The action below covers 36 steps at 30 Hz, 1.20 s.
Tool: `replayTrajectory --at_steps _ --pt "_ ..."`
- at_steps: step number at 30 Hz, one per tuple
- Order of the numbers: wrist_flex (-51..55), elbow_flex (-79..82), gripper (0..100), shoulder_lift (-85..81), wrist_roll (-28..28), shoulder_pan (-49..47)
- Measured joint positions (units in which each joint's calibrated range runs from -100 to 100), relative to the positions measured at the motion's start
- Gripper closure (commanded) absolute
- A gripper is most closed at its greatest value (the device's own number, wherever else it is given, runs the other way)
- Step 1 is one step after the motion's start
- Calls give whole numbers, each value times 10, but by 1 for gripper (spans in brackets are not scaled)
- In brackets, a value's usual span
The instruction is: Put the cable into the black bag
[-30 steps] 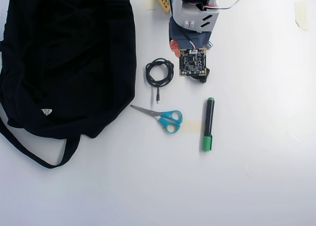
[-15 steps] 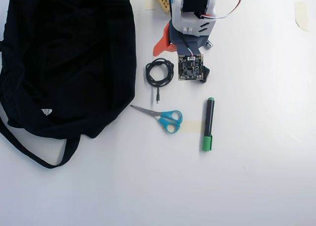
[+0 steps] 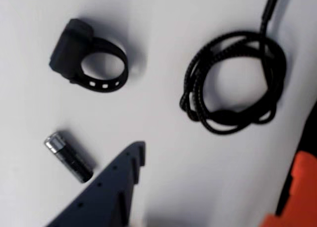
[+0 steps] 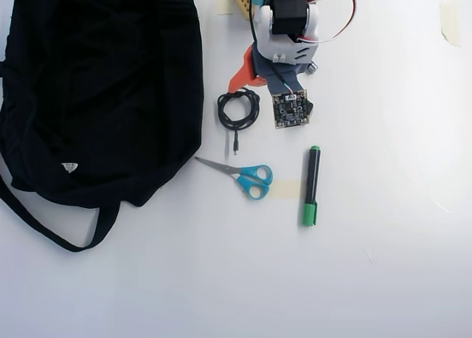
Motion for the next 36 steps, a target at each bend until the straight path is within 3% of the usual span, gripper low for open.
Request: replayTrajectory --at_steps 10,36 --pt "-17 11 62 1 27 0" --pt "-119 122 62 1 28 2"
